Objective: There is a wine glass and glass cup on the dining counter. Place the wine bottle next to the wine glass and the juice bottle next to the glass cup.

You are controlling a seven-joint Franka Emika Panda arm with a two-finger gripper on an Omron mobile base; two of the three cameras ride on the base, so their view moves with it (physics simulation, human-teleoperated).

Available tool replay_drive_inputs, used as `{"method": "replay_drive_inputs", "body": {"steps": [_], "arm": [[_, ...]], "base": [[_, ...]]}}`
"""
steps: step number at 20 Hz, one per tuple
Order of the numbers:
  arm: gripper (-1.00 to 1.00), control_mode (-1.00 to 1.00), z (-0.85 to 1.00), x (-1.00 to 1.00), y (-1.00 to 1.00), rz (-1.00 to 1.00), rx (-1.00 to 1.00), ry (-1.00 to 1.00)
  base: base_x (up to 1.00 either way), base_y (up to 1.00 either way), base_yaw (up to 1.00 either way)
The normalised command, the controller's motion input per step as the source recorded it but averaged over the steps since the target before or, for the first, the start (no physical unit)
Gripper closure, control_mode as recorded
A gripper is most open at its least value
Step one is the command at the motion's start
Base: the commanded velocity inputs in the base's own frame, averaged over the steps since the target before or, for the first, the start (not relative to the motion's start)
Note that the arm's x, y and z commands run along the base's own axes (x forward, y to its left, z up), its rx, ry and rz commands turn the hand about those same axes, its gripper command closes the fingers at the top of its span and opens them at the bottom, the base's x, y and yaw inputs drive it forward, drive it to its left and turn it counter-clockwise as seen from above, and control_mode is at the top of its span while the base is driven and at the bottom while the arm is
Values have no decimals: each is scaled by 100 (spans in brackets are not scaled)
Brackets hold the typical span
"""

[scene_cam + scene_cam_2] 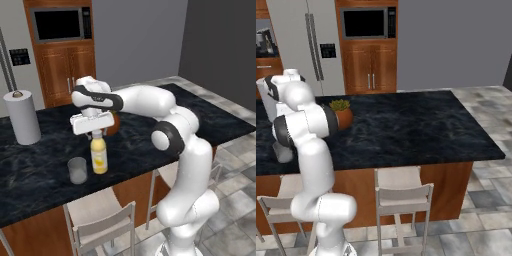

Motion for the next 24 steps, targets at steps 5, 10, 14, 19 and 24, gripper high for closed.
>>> {"method": "replay_drive_inputs", "body": {"steps": [5, 10, 14, 19, 24], "arm": [[100, -100, -16, 13, 8, 0, 0, 0], [-100, -100, -24, 0, 3, 0, 0, 0], [-100, -100, -20, 0, 0, -2, 0, 0], [-100, -100, -7, 0, -2, -3, 0, 0], [-100, -100, -1, -2, -8, -3, 0, 0]], "base": [[0, 0, 0], [0, 0, 0], [0, 0, 0], [0, 0, 0], [0, 0, 0]]}}
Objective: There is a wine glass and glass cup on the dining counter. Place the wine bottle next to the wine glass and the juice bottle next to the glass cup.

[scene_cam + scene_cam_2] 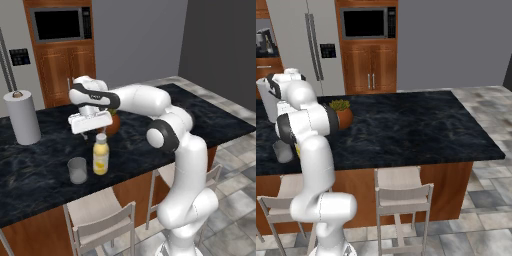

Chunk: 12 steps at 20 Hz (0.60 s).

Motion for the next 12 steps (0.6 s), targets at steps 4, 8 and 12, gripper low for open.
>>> {"method": "replay_drive_inputs", "body": {"steps": [4, 8, 12], "arm": [[-100, -100, 0, -5, -10, -3, 0, 0], [-100, -100, 4, 0, -9, -1, 0, 0], [-100, -100, 14, 0, -8, 0, 0, 0]], "base": [[0, 0, 0], [0, 0, 0], [0, 0, 0]]}}
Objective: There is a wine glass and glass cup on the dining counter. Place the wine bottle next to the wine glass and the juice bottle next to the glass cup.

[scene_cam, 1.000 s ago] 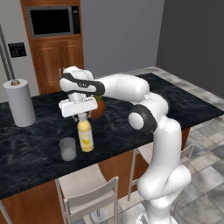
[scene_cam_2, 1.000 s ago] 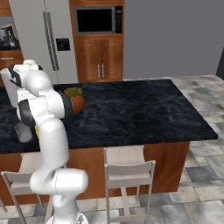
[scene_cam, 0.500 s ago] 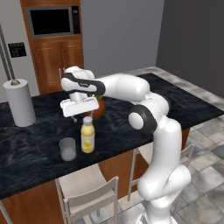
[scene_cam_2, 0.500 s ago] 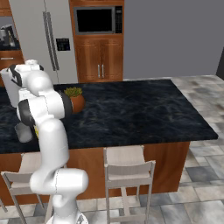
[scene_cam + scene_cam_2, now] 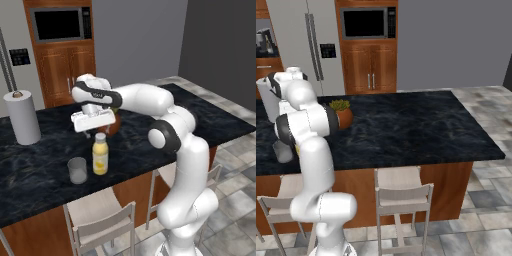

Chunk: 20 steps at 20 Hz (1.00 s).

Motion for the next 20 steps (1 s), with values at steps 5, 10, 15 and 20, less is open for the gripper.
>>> {"method": "replay_drive_inputs", "body": {"steps": [5, 10, 15, 20], "arm": [[-100, -100, 18, -1, -15, 0, 0, -2], [-100, -100, 18, -18, -15, -1, 0, -7], [-100, -100, 6, -48, -30, -6, 0, -21], [-100, -100, 0, -57, -27, -8, 0, -31]], "base": [[0, 0, 0], [0, 0, 0], [0, 0, 0], [0, 0, 0]]}}
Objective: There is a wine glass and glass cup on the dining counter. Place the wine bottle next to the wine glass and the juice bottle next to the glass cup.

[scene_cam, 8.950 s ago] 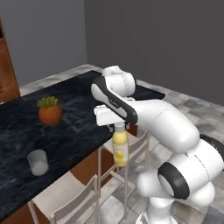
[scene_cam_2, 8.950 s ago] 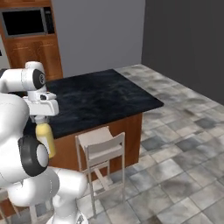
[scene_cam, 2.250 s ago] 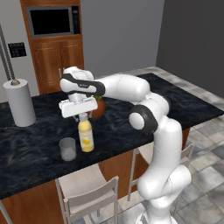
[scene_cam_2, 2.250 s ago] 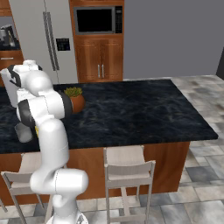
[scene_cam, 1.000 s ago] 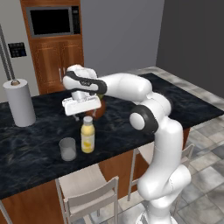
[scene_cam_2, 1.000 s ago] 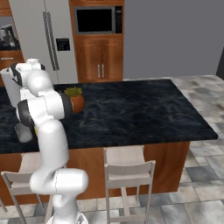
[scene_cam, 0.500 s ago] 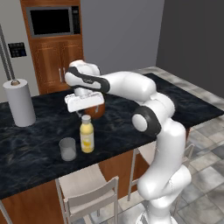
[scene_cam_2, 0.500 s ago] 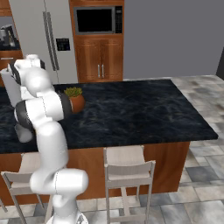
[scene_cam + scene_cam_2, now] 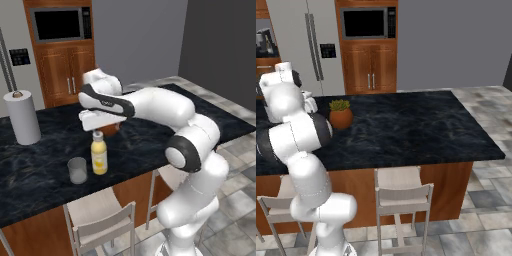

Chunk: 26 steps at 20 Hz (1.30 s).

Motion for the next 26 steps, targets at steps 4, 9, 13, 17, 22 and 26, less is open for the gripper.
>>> {"method": "replay_drive_inputs", "body": {"steps": [4, 9, 13, 17, 22, 26], "arm": [[-100, -100, 0, -65, -31, -7, 7, -32], [-100, -100, 8, -61, -35, -10, 18, -17], [-100, -100, 13, -58, -44, -8, 22, 0], [-100, -100, 16, -57, -42, -7, 20, 0], [-100, -100, 14, -49, -21, -1, 3, 3], [-100, -100, 4, -39, -4, 0, 0, 5]], "base": [[0, 0, 0], [0, 0, 0], [0, 0, 0], [0, 0, 0], [0, 0, 0], [0, 0, 0]]}}
